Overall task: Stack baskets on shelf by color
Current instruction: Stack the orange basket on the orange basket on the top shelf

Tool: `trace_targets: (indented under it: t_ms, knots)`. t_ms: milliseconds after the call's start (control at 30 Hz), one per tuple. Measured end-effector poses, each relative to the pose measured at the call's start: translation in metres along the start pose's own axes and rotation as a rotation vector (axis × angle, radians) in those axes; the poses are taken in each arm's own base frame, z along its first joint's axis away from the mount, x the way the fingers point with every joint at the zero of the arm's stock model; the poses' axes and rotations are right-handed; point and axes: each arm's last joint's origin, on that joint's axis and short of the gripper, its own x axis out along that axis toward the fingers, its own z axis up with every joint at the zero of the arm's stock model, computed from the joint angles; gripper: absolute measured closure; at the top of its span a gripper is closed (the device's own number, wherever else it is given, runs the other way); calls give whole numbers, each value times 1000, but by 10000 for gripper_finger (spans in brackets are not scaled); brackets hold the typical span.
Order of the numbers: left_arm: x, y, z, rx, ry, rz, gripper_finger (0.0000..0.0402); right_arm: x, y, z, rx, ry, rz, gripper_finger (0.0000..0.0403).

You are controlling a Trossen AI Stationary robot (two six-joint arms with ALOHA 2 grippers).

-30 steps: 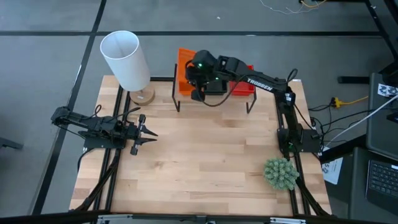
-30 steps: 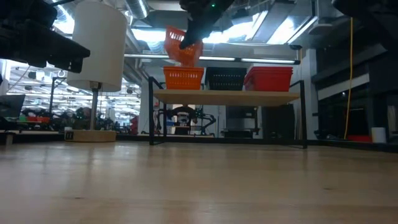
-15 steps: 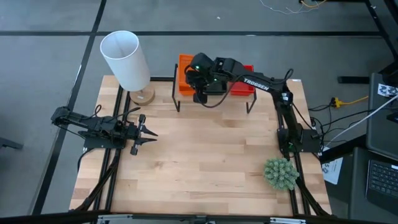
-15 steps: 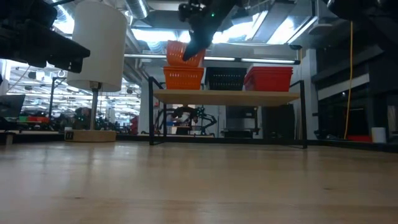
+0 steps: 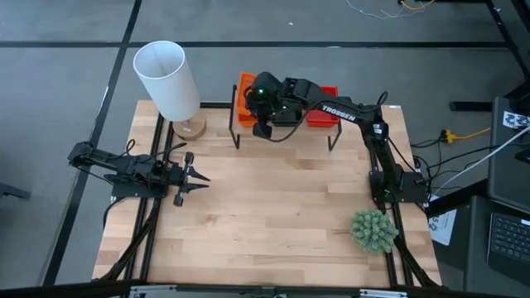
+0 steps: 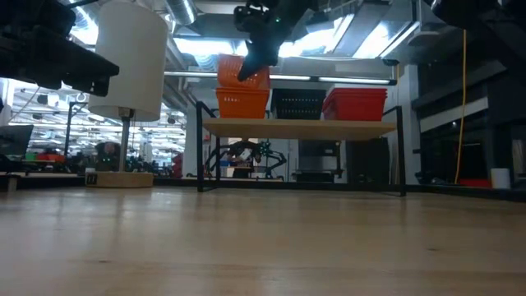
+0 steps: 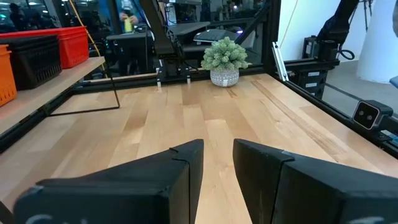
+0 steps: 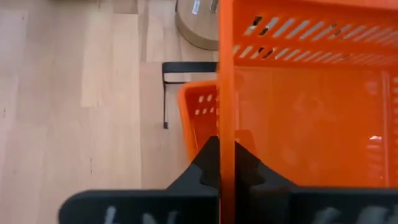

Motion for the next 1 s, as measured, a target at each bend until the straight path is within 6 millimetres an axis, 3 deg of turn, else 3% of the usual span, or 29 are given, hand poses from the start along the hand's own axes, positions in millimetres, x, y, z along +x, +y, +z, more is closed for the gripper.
trace_targets:
  t_ms: [333,600,1000]
  knots:
    - [0,0,0,0,0,0,321,2,3,-4,-60,41,13,403]
    - [0,0,0,0,0,0,321,18,5,-6,-26,61,12,403]
    - [0,0,0,0,0,0,321,16,5,-8,-10,94,-22,403]
